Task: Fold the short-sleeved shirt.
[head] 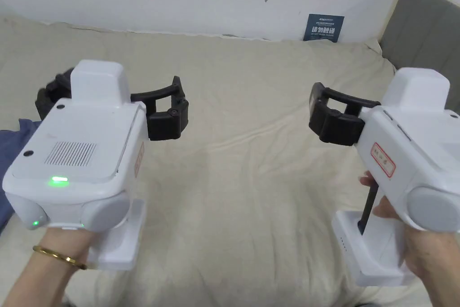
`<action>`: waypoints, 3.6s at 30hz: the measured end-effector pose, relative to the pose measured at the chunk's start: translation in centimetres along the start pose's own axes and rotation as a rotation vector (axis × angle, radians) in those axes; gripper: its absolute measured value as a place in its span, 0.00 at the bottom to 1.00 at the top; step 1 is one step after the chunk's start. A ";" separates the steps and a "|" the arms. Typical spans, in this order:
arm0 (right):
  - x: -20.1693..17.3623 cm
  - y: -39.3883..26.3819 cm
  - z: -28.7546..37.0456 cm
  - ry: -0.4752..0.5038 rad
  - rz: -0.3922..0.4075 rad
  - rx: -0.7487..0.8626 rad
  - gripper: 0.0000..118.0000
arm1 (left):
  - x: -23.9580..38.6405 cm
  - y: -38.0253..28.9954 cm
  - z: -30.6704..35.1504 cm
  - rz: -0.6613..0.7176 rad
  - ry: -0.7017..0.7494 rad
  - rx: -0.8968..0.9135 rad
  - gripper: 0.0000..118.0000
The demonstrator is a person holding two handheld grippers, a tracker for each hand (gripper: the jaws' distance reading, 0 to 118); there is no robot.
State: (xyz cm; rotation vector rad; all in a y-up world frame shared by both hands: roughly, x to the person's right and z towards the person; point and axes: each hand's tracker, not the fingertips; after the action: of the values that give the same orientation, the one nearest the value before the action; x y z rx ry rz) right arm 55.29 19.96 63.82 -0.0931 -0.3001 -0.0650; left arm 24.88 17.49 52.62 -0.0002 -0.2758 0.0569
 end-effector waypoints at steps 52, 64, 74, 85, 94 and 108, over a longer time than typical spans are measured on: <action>-2.4 -4.1 2.3 -0.032 0.075 -0.089 0.01 | 2.5 -2.8 3.0 -0.169 0.033 -0.057 0.00; -2.5 -4.3 2.8 -0.031 0.101 -0.089 0.01 | 2.6 -2.8 3.1 -0.162 0.018 -0.052 0.00; -2.6 -4.2 3.1 -0.026 0.102 -0.092 0.01 | 2.5 -2.9 3.2 -0.160 0.009 -0.052 0.00; -2.8 -4.3 3.4 -0.027 0.106 -0.099 0.01 | 2.3 -2.9 3.2 -0.149 0.019 -0.051 0.00; -3.0 -4.3 3.5 -0.022 0.111 -0.107 0.01 | 2.1 -2.9 3.2 -0.138 0.024 -0.054 0.00; -9.1 -3.7 1.2 0.167 0.158 -0.087 0.01 | -3.9 -1.9 5.5 -0.137 0.201 -0.043 0.00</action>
State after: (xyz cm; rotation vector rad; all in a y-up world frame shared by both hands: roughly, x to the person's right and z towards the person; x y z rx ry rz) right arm 45.98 16.85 62.56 -0.1957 -0.1220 0.0707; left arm 19.72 15.33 56.86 -0.0295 -0.0757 -0.0849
